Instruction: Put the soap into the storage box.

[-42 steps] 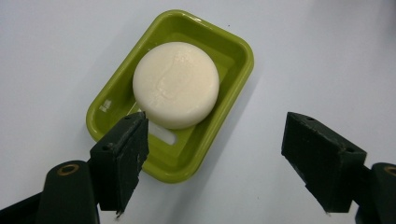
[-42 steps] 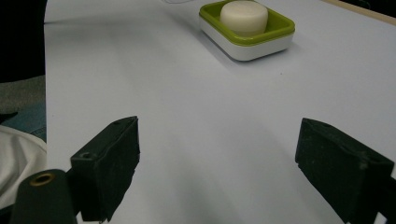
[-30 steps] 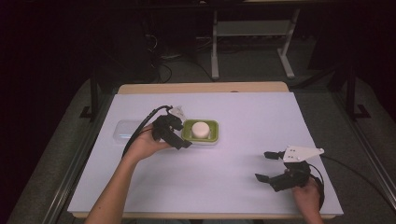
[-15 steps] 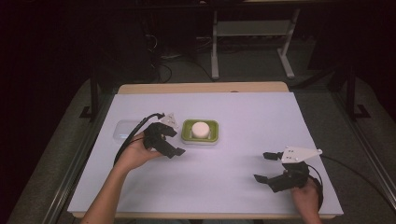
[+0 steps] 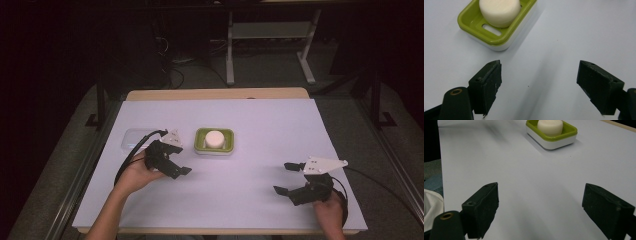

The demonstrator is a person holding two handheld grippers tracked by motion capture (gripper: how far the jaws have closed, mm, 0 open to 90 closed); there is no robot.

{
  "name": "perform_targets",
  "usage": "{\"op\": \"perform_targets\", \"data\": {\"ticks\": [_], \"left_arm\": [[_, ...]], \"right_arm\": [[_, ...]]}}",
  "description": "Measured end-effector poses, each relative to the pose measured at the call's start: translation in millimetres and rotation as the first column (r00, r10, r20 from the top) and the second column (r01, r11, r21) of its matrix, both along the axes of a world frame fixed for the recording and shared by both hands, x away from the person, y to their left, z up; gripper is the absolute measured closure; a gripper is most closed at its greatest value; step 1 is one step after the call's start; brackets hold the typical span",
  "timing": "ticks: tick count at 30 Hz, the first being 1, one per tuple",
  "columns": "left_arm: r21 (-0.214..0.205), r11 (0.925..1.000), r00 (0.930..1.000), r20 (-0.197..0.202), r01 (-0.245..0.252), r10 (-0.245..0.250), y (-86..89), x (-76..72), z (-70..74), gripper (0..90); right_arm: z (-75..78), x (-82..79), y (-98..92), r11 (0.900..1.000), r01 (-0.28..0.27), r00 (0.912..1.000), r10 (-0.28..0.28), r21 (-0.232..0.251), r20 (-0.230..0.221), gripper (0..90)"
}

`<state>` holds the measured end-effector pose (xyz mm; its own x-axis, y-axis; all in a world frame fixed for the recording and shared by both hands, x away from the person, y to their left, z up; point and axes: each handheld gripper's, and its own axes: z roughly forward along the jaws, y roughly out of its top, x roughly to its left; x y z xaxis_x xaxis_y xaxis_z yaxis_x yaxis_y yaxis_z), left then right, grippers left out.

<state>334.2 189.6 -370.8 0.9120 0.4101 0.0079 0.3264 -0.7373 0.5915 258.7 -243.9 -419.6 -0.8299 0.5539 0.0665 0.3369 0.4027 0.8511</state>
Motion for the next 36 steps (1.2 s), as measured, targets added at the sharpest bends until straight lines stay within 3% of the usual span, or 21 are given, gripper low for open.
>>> {"op": "perform_targets", "data": {"ticks": [8,19,36], "left_arm": [[-0.020,0.9998,0.9999,0.008,-0.008,0.009,10.3,-10.3,-0.9,19.6],[-0.010,0.9997,0.9997,0.009,-0.024,0.024,24.1,-19.7,-4.5,19.6],[-0.022,0.9986,0.9988,-0.004,-0.049,0.049,43.0,-33.8,-19.6,19.4]], "right_arm": [[-0.7,-0.3,1.8,1.0000,0.001,1.0000,-0.001,-0.009,-0.003,13.0],[-3.0,-0.5,5.1,0.9995,-0.005,1.0000,0.005,-0.031,-0.006,13.0],[-4.1,0.3,6.2,0.9995,-0.001,1.0000,0.001,-0.031,-0.009,13.0]]}}
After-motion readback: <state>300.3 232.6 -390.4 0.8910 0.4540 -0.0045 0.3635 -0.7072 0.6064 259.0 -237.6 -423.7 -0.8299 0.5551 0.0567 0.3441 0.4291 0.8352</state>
